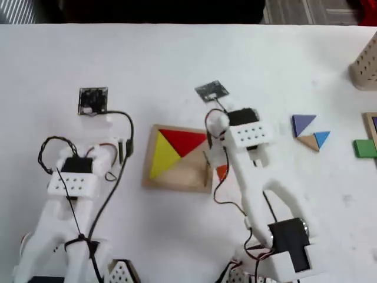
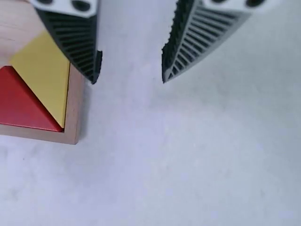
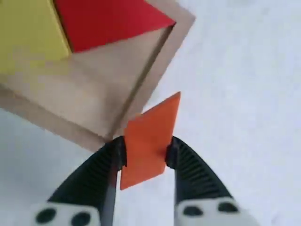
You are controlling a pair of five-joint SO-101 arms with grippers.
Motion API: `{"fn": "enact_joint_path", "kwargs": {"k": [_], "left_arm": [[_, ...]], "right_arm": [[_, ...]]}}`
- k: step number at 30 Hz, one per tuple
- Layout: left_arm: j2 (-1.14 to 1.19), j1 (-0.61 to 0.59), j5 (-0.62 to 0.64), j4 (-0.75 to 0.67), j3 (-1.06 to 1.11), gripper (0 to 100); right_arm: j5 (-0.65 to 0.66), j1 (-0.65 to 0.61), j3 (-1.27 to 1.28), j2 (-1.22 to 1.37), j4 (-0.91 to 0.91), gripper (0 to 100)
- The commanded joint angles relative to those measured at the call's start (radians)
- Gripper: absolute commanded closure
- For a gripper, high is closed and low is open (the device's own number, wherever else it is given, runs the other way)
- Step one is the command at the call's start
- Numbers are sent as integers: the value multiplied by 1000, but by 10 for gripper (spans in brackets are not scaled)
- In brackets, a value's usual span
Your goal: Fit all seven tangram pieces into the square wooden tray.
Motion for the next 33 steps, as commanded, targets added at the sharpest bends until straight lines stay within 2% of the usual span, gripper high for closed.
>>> {"fn": "enact_joint_path", "kwargs": {"k": [1,6,8,16,27,33], "left_arm": [[-27,7,11,-28,-18,784],[-27,7,11,-28,-21,784],[-25,7,11,-28,-29,784],[-25,8,12,-28,-32,785],[-25,12,12,-26,-29,785],[-25,12,12,-26,-29,785]], "right_arm": [[-183,-62,-49,-4,-77,981],[-411,-127,-40,-1,-170,981],[-462,-143,-11,-1,-217,981],[-520,-147,169,-1,-464,981],[-531,-143,164,156,-564,981],[-532,-142,107,166,-503,980]]}}
